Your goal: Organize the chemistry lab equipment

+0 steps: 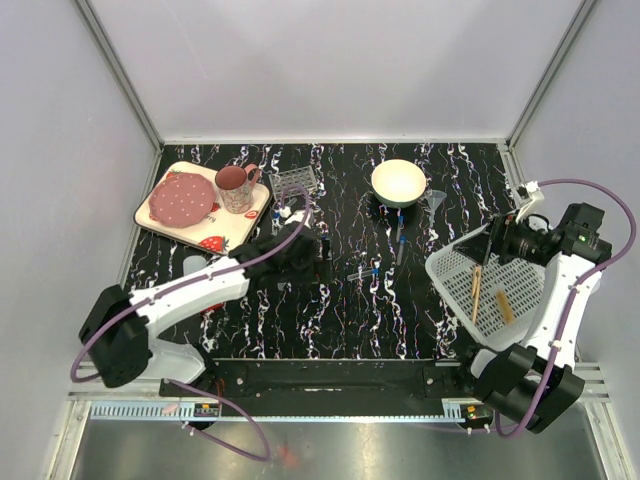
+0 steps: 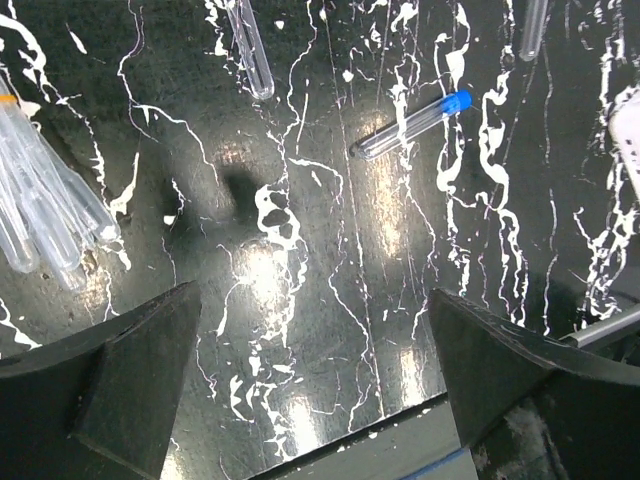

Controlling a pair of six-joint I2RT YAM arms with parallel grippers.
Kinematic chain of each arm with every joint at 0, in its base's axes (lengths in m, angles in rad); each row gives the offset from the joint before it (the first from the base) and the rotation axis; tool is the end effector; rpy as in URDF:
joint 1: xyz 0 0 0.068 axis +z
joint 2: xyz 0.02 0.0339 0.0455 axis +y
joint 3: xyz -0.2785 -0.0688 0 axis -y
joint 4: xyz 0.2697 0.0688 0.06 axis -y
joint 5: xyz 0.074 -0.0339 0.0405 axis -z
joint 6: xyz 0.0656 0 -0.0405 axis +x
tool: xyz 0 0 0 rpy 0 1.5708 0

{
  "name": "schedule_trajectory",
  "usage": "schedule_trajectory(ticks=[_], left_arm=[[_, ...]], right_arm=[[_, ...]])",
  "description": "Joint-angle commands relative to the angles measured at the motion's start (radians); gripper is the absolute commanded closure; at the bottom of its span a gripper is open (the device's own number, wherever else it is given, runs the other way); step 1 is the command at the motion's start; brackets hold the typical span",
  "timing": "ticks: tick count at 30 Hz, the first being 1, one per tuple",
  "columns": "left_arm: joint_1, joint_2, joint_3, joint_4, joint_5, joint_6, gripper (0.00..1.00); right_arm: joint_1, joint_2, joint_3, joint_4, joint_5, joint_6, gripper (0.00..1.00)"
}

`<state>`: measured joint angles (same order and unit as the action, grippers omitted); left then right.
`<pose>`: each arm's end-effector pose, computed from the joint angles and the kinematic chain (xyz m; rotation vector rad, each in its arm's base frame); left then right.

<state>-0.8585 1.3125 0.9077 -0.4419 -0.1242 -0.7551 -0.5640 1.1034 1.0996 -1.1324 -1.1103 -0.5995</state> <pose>0.2104 -0.2312 0.2275 0.0702 2.4942 -0.5749 0.2071 -0.0615 0.3275 -0.3194 2.0596 0.8195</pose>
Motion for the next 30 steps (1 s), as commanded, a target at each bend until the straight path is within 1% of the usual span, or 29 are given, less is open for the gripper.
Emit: schedule_trajectory(ticks=[1,6,13,16,19,20,23,27,30], left_arm=[[0.009,0.100,0.112,-0.046,0.006,0.048,0.01],[0.010,0.192,0.206,-0.103,-0.006,0.074,0.01],[0.009,0.277,0.266,-0.132,-0.009,0.094,0.01],[0.009,0.298,0.292,-0.153,-0.034,0.106,0.01],[0.019,0.313,0.319,-0.199,-0.115,0.134,0.01],[0.030,0.318,0.326,-0.231,-0.155,0.140,0.01],[0.117,0.323,0.326,-0.274,-0.181,0.172,0.07],[0.188,0.292,0.304,-0.294,-0.218,0.215,0.08],[0.242,0.283,0.286,-0.296,-0.216,0.244,0.10]], right_arm=[[-0.002,-0.007,0.019,0.026,-0.120,0.070,0.15],[-0.002,-0.005,-0.004,0.089,-0.160,0.122,0.15],[-0.002,-0.007,-0.033,0.161,-0.194,0.191,0.15],[-0.002,-0.008,-0.038,0.177,-0.200,0.201,0.15],[-0.002,-0.010,-0.038,0.177,-0.203,0.201,0.15],[-0.002,-0.011,-0.040,0.178,-0.203,0.201,0.15],[-0.002,-0.010,-0.041,0.180,-0.207,0.204,0.15],[-0.002,-0.008,-0.047,0.191,-0.212,0.213,0.15],[-0.002,-0.007,-0.058,0.209,-0.217,0.230,0.15]])
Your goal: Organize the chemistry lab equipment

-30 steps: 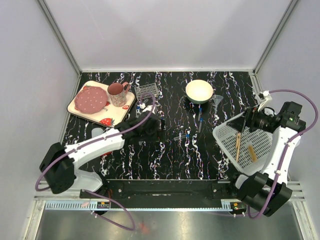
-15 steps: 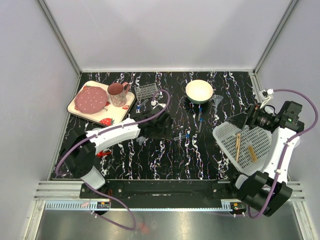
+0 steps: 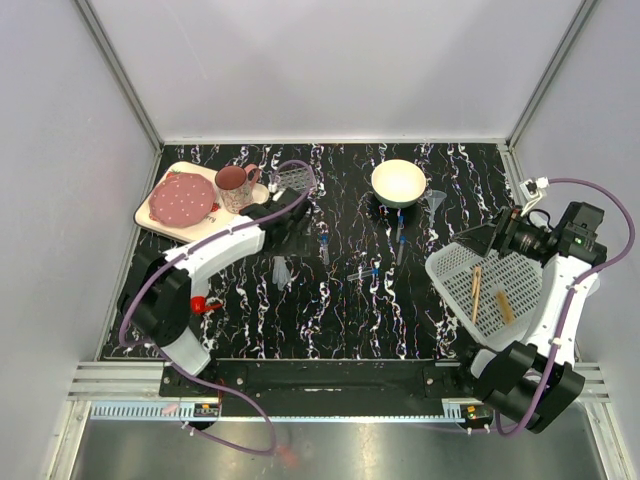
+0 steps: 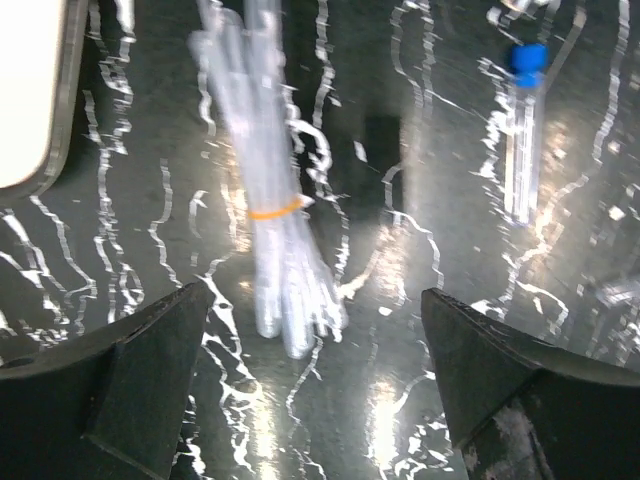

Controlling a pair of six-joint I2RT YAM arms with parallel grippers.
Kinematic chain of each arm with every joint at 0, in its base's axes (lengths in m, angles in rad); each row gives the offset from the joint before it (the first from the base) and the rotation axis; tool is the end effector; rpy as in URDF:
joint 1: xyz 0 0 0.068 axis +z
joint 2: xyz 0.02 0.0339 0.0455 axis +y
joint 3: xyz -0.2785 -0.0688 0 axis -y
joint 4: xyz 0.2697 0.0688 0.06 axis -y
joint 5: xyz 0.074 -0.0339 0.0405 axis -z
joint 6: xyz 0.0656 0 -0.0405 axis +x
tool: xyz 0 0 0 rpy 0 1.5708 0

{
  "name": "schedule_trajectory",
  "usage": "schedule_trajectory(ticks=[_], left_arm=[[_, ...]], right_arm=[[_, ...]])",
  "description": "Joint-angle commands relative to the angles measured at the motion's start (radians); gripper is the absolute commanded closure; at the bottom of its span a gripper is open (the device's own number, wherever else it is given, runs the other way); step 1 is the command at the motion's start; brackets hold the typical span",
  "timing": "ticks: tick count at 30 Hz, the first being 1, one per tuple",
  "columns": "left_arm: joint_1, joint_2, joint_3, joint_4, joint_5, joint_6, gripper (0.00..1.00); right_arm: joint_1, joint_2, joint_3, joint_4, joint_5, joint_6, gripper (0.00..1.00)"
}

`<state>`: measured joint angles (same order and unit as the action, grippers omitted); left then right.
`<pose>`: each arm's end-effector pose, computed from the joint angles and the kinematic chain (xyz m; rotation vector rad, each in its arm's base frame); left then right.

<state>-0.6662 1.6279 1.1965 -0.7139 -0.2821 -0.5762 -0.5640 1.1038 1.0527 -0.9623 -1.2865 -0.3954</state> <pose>0.2963 -0.2097 0.2085 0.0378 2.6359 -0.0270 0.2161 -0.0622 0.3299 -0.2451 1.9198 1.0085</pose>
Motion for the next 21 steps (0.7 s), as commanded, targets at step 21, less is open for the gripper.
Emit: schedule_trajectory(ticks=[21], left_arm=[[0.188,0.154,-0.021,0.079,0.162,0.151,0.39]], right_arm=[[-0.002,-0.061,-0.022,0.059,-0.056,0.038,0.13]])
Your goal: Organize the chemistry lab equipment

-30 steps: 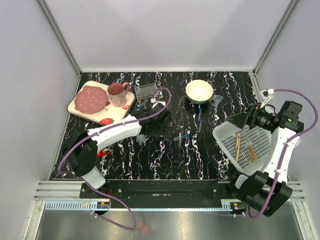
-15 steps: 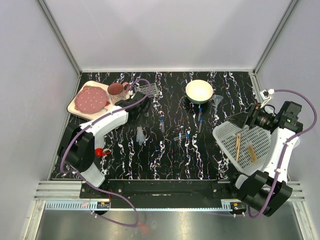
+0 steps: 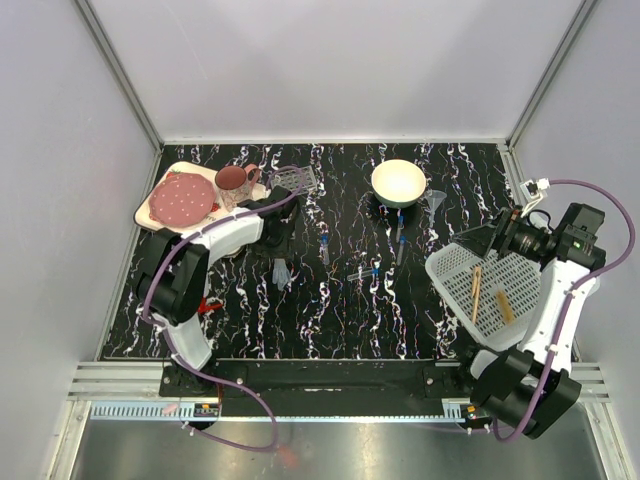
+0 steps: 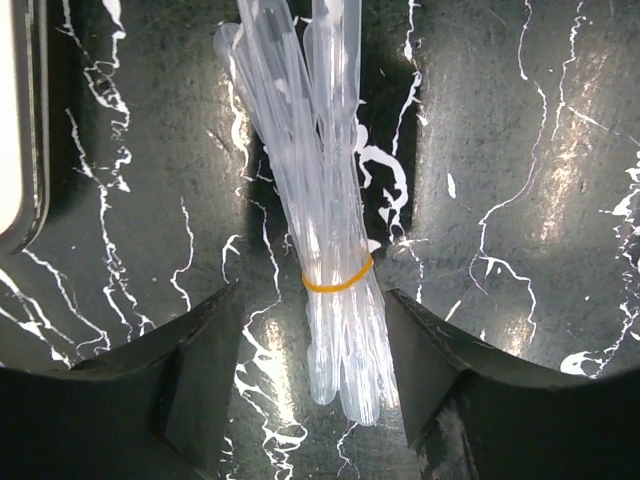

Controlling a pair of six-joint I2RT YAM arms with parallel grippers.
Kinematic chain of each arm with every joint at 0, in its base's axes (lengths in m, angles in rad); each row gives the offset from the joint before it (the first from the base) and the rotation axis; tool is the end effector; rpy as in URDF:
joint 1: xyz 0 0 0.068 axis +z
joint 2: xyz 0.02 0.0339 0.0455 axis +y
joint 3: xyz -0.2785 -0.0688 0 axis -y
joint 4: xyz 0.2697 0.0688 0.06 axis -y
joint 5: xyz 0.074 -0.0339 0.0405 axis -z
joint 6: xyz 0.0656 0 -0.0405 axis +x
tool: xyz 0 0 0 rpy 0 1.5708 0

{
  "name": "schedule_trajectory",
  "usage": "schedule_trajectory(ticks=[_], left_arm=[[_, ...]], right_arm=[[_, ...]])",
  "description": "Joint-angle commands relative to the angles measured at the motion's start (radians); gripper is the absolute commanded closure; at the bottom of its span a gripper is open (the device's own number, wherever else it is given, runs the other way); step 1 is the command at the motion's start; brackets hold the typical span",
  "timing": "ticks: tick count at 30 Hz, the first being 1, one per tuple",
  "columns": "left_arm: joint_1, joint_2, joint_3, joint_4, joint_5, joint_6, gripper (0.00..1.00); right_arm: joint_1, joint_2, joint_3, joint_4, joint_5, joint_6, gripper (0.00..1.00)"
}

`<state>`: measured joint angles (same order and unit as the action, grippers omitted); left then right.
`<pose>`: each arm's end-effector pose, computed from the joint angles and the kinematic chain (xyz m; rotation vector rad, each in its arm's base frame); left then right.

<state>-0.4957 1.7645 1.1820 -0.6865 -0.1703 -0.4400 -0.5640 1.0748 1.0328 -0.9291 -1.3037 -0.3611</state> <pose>0.3334 -0.1677 0.1561 0.0416 2.7963 0.0213 0.2121 -0.0593 0.3317 -0.2485 1.8971 1.0148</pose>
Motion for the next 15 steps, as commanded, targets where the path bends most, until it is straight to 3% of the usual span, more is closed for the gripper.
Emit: schedule_trajectory(ticks=[1,6,13,15], left_arm=[[0.020,0.023,-0.010,0.059,0.063,0.015,0.40],[0.022,0.041,-0.027,0.082,0.098,0.009,0.51],[0.025,0.000,-0.096,0.114,0.114,-0.003,0.79],[0.023,-0.025,-0.128,0.128,0.124,-0.008,0.81]], right_arm=[[-0.001,-0.035,0.000,0.026,-0.039,0.005,0.12],[0.001,-0.044,0.004,0.027,-0.042,0.013,0.12],[0.009,-0.049,0.033,0.000,-0.039,0.011,0.12],[0.010,-0.047,0.042,-0.030,-0.034,-0.012,0.12]])
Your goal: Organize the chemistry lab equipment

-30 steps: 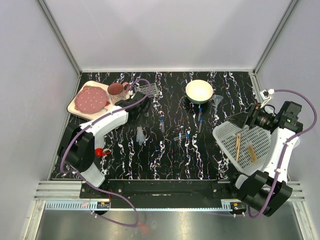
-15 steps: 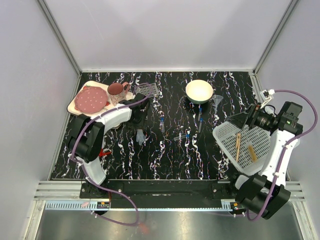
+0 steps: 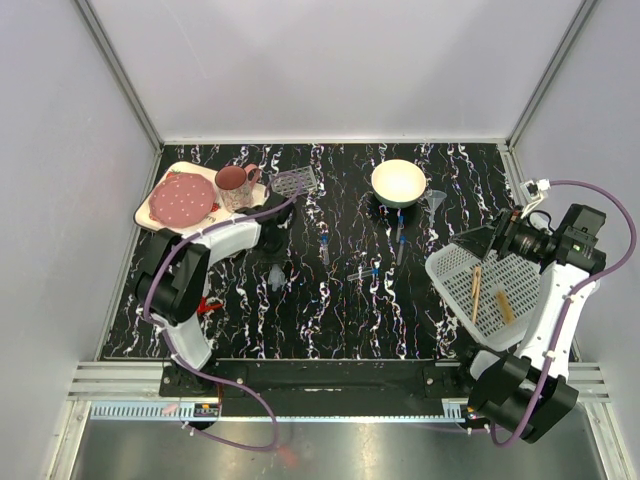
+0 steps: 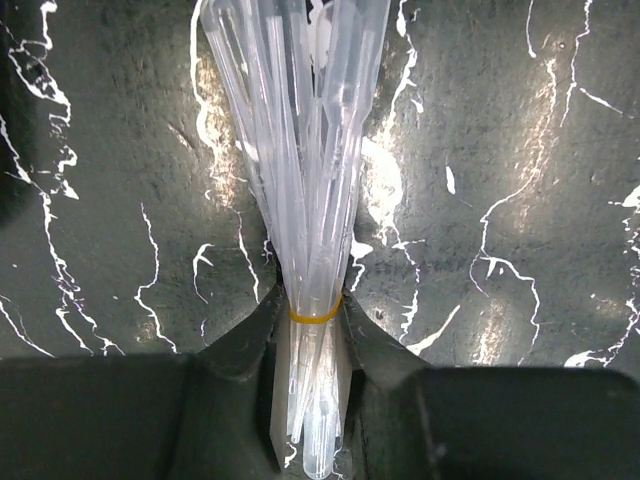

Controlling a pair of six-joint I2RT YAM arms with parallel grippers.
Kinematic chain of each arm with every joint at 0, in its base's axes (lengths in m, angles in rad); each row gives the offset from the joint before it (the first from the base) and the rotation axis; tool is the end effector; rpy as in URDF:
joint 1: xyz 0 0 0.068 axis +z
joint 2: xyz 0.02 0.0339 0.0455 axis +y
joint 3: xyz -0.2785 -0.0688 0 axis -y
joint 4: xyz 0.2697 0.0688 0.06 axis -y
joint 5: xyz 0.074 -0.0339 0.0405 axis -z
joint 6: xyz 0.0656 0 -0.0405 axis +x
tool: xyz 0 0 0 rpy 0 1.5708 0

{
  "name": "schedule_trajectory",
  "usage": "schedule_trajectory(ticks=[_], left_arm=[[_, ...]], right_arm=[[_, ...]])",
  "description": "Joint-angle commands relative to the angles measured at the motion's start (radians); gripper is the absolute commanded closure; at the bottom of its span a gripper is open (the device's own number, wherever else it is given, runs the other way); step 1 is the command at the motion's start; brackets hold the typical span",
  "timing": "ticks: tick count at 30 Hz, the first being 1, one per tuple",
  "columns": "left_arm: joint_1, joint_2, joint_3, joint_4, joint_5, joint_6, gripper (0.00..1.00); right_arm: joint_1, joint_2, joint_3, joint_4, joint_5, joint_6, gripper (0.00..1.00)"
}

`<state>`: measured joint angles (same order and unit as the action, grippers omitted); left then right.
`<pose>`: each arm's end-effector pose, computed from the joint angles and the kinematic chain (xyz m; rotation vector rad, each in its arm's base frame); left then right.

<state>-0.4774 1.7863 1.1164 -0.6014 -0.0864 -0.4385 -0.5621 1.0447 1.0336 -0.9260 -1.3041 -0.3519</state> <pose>0.3306 -0.1647 0.1320 0.0366 2.8339 -0.0792 0.2068 -0.0555 0.3378 -0.2658 1.8837 0.9973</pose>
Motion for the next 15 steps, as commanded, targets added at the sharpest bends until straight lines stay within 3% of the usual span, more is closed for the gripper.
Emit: schedule_trajectory(ticks=[1,7,10,15], left_arm=[[0.005,-0.082,-0.076,0.049,0.043,-0.011,0.82],[0.005,-0.287,-0.205,0.112,0.129,-0.028,0.84],[0.003,-0.424,-0.288,0.195,0.250,-0.035,0.85],[-0.001,-0.675,-0.443,0.468,0.540,-0.072,0.84]], right_arm=[[0.010,-0.015,0.054,-0.043,-0.031,-0.030,0.12],[0.036,0.012,0.106,-0.169,-0.006,-0.157,0.13],[0.071,0.029,0.135,-0.226,0.012,-0.202,0.13],[0.186,0.041,0.167,-0.261,0.048,-0.205,0.13]])
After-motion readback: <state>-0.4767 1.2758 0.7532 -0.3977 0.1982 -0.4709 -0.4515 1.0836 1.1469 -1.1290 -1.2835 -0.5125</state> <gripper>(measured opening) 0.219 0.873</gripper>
